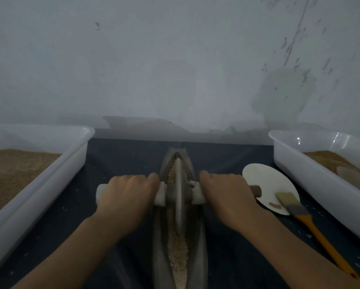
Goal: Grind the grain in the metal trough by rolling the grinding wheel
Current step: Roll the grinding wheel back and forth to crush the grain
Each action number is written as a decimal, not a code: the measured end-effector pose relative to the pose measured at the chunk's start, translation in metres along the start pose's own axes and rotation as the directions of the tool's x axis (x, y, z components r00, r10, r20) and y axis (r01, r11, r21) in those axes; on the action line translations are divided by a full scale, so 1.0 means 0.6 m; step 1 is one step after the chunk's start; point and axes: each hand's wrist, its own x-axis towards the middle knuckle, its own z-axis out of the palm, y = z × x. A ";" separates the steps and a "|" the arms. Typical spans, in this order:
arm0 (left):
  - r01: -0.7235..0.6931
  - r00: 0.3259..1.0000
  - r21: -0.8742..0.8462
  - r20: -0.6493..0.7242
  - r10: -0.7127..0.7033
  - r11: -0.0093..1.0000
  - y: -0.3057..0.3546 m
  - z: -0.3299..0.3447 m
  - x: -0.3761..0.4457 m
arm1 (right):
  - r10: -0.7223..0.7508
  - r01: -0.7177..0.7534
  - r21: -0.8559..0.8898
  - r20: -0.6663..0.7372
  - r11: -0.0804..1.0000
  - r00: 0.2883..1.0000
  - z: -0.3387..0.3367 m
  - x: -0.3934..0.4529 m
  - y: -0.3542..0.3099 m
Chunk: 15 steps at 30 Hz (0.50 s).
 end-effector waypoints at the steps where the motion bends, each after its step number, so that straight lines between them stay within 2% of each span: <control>1: 0.012 1.000 -0.014 -0.013 -0.012 1.000 -0.002 0.006 0.010 | -0.017 0.017 -0.022 -0.030 1.000 0.999 0.003 0.013 0.003; 3: 0.019 0.999 -0.019 -0.033 -0.019 1.000 -0.005 0.012 0.024 | -0.040 0.037 -0.052 -0.054 0.998 0.998 0.001 0.031 0.010; 5: 0.010 1.000 -0.023 -0.028 -0.011 1.000 -0.003 0.009 0.025 | -0.040 0.039 -0.052 -0.014 0.998 0.999 0.002 0.037 0.013; 9: -0.029 1.000 -0.094 -0.007 0.029 0.995 -0.002 -0.012 -0.006 | -0.019 0.016 0.046 0.074 0.999 0.997 -0.019 -0.001 0.002; 11: -0.092 0.996 -0.128 -0.019 0.090 0.987 0.001 -0.027 -0.034 | -0.053 0.045 0.080 0.101 0.996 0.993 -0.039 -0.031 -0.006; 15: -0.224 0.970 -0.155 -0.135 0.204 0.962 0.004 -0.044 -0.070 | -0.091 0.091 0.019 0.001 0.996 0.996 -0.061 -0.072 -0.018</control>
